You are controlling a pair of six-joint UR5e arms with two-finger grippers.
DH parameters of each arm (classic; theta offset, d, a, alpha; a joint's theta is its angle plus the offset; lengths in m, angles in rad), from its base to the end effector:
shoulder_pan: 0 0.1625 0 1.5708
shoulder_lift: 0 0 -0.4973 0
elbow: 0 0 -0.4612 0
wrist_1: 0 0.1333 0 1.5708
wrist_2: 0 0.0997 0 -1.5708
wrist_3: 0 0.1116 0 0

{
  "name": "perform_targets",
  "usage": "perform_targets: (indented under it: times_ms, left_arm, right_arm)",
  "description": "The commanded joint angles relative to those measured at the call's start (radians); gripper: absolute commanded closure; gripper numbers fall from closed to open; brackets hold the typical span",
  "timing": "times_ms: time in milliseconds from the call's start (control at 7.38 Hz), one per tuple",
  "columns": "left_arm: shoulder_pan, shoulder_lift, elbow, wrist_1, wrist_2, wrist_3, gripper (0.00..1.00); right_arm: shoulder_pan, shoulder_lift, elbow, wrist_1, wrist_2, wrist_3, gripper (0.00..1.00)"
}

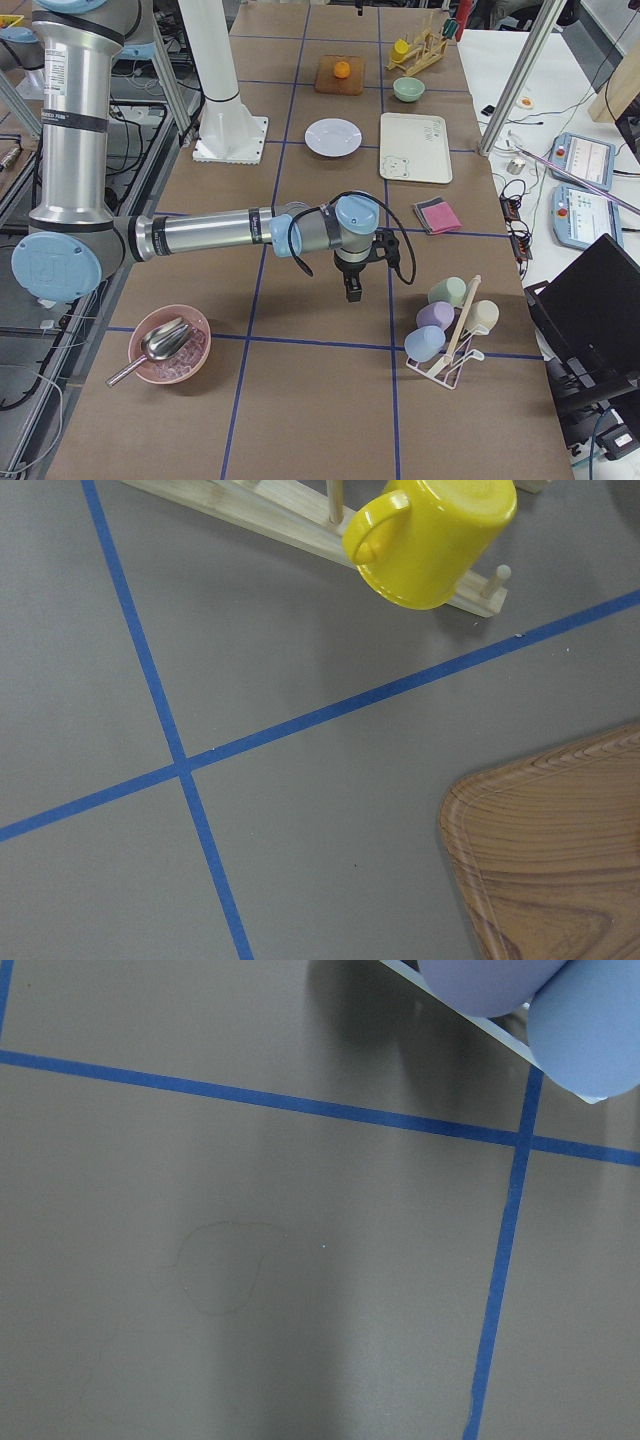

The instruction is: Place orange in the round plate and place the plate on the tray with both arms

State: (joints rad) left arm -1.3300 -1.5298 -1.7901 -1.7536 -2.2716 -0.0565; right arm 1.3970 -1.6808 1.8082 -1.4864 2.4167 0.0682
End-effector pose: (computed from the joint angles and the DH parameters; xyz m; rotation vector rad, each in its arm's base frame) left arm 0.0732 -0.5555 0.6222 0.2405 0.7391 0.3015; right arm -0.0402 -0.5167 0.6496 0.0959 -0.8616 -0.1885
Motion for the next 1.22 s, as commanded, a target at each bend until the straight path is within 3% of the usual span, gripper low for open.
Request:
perform_targets:
  times_ms: [0,407,542,814,1085]
  left_arm:
    - [0.029,-0.001,-0.006,-0.015,-0.002,-0.002,0.01]
    - [0.107,0.009,-0.02,-0.124,-0.014,-0.144,0.01]
    - [0.123,-0.003,-0.02,-0.116,-0.07,-0.154,0.01]
    - [0.162,0.003,-0.061,-0.119,-0.054,-0.243,0.01]
    - [0.417,-0.029,-0.124,-0.115,0.17,-0.496,0.01]
  right_arm:
    - [-0.007,-0.004,-0.001,0.015,0.022,-0.002,0.0]
    - [-0.022,0.004,-0.048,0.118,0.024,0.001,0.0]
    - [-0.026,0.004,-0.052,0.144,0.025,0.002,0.0]
    - [-0.032,0.006,-0.058,0.147,0.022,0.002,0.0]
    - [-0.044,0.009,-0.061,0.149,0.022,0.002,0.0]
